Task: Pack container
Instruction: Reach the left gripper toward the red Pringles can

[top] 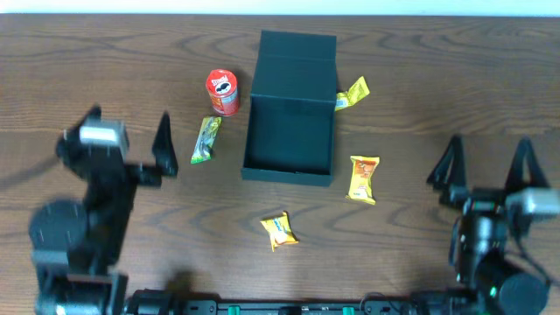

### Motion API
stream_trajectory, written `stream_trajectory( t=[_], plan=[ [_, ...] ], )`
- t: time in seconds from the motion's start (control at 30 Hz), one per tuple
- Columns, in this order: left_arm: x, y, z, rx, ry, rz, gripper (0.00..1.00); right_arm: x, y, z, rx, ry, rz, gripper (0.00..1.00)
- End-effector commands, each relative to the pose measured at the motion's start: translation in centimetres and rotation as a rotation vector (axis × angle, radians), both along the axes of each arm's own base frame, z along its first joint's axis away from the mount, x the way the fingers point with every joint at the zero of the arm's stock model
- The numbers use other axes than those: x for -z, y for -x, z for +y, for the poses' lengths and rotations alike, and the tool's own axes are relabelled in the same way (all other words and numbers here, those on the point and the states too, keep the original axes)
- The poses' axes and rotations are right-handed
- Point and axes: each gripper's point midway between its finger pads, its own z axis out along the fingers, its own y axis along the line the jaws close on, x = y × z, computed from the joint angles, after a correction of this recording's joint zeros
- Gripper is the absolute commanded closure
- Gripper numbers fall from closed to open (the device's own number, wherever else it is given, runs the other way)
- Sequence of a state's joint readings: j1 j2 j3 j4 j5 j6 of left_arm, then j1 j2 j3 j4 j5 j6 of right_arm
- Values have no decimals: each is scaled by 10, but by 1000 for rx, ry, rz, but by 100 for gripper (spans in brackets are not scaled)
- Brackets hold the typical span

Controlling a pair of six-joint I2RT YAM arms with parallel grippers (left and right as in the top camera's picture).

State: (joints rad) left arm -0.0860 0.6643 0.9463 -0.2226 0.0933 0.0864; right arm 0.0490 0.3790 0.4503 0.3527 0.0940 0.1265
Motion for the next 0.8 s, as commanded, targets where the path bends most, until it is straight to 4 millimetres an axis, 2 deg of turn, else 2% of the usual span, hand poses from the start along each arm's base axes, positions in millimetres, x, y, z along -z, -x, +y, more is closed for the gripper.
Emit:
stream_trajectory(
  t=[0.0,0.07,0.13,0.2,0.3,0.4,0.53,0.6,0.67,0.77],
  plan=[
    [-31,-21,-15,76,-14,30,5,-20,-24,-7,33,-27,52,1],
    [-38,-34,-20,92,-17,87,5,-26,-44,-5,33,-22,127,1],
    [-37,-43,-21,92,-21,169,5,-24,-64,-2,12,-44,225,1],
    [-30,-49,-23,103,-18,254,5,-19,-80,12,-68,-51,312,1],
    [-10,-52,-30,141,-7,362,5,4,-97,33,-180,-30,428,1],
    [14,-44,-47,228,75,484,5,46,-106,52,-287,-22,585,1],
    [26,-29,-73,359,210,599,5,97,-101,89,-517,-35,787,1],
    [27,-20,-85,429,258,636,5,115,-92,106,-635,-58,867,1],
    [28,-13,-93,480,286,662,5,129,-77,128,-796,-184,975,1],
    [33,-9,-93,480,293,694,5,151,-69,133,-818,-288,1103,1]
  ],
)
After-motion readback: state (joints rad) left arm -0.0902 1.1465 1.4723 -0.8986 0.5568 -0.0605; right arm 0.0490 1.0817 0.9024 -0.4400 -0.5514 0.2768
